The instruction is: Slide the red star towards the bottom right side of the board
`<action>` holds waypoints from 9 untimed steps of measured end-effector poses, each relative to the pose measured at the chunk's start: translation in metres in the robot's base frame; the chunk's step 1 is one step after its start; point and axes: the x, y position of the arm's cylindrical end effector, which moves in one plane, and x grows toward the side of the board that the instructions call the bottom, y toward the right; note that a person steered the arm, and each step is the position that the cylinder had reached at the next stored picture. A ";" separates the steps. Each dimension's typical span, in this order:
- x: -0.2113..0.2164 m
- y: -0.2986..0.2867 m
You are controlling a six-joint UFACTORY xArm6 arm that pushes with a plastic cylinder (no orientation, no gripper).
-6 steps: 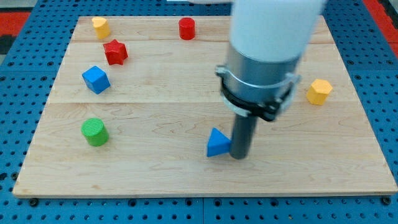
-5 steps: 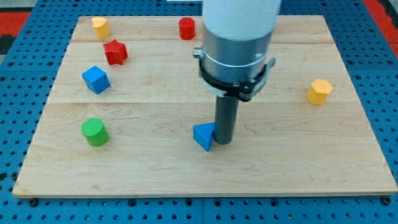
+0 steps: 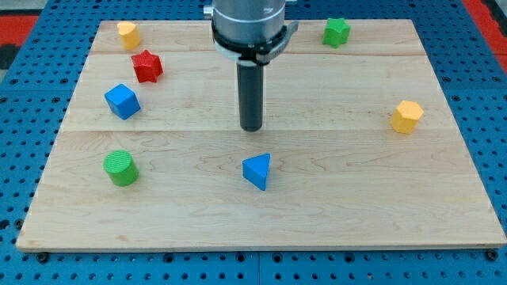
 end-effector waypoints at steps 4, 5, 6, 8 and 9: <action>-0.057 -0.152; -0.038 -0.165; -0.043 -0.173; -0.069 -0.219; -0.100 -0.241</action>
